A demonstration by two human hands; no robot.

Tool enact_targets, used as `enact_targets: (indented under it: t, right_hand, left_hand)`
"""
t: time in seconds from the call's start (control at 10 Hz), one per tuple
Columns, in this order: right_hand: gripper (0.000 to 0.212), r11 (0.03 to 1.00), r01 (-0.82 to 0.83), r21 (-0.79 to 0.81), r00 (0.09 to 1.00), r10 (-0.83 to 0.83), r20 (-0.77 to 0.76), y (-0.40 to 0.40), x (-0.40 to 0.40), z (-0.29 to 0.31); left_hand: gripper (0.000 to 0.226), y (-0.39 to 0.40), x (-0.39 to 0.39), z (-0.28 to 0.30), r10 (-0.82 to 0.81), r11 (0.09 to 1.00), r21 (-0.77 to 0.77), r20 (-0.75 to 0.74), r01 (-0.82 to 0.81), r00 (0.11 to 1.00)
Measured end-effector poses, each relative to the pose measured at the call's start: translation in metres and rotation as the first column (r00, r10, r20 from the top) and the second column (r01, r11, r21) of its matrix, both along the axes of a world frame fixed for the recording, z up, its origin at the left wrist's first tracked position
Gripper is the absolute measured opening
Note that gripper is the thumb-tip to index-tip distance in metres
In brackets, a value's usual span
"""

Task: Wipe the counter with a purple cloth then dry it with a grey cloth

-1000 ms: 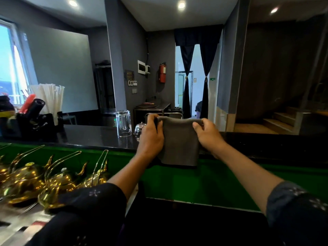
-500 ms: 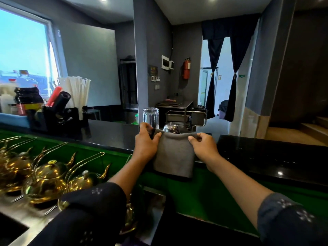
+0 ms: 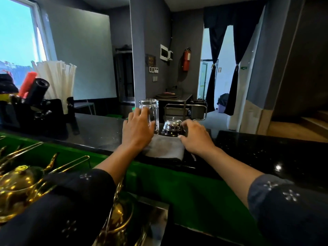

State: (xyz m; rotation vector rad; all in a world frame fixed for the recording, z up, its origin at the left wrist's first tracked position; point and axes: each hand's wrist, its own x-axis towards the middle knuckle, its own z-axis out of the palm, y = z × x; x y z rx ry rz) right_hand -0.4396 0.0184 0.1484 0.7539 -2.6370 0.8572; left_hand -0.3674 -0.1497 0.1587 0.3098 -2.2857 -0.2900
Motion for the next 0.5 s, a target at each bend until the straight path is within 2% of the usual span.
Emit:
enact_targets:
  t: [0.1, 0.2, 0.3, 0.5]
  right_hand:
    - [0.036, 0.973, -0.231, 0.022, 0.970, 0.229, 0.081, 0.000, 0.009, -0.001]
    - [0.032, 0.956, -0.259, 0.135, 0.963, 0.244, 0.116, 0.002, 0.024, -0.004]
    - [0.032, 0.976, -0.205, 0.077, 0.979, 0.204, 0.027, 0.017, 0.045, 0.006]
    - [0.028, 0.991, -0.116, 0.066, 0.991, 0.120, -0.060, 0.098, 0.093, 0.041]
  left_hand:
    - [0.024, 0.009, 0.001, -0.001, -0.155, 0.982, -0.078, 0.199, 0.173, 0.968]
    - [0.028, 0.019, 0.010, -0.002, -0.152, 0.982, -0.007, 0.557, 0.187, 0.817]
    - [0.033, 0.036, 0.028, 0.007, -0.144, 0.984, -0.015, 0.528, 0.179, 0.837]
    - [0.033, 0.100, 0.077, 0.043, -0.293, 0.950, 0.016, 0.400, 0.313, 0.868]
